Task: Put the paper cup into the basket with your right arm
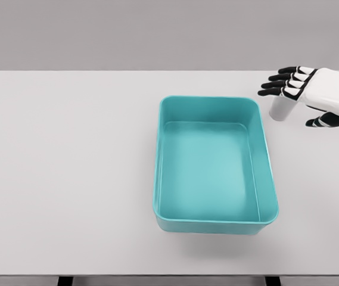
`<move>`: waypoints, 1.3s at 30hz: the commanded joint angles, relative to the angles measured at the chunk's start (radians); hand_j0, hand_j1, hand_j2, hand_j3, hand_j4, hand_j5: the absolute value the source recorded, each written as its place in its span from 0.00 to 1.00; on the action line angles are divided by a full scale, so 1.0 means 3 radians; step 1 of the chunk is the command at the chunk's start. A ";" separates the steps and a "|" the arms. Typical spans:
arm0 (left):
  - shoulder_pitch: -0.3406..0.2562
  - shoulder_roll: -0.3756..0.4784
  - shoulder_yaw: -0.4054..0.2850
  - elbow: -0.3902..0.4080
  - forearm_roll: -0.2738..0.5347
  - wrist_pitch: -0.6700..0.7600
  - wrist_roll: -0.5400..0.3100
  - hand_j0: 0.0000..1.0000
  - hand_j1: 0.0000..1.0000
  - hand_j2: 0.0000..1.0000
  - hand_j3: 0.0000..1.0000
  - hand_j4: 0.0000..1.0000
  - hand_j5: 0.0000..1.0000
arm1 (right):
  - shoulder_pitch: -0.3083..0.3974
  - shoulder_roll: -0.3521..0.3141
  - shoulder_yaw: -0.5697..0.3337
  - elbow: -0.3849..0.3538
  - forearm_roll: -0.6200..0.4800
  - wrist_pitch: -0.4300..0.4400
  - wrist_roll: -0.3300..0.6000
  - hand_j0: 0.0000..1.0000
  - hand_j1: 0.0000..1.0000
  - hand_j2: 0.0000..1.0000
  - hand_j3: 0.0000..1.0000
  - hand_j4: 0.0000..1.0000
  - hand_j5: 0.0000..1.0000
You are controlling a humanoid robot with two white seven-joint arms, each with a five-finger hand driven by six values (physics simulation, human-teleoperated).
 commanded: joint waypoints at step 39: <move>0.0000 0.0000 0.0000 0.0000 0.0000 0.0004 0.0000 1.00 1.00 1.00 1.00 1.00 1.00 | 0.0159 0.1610 -0.0822 0.2406 -0.1753 0.0930 0.0399 1.00 1.00 1.00 1.00 1.00 1.00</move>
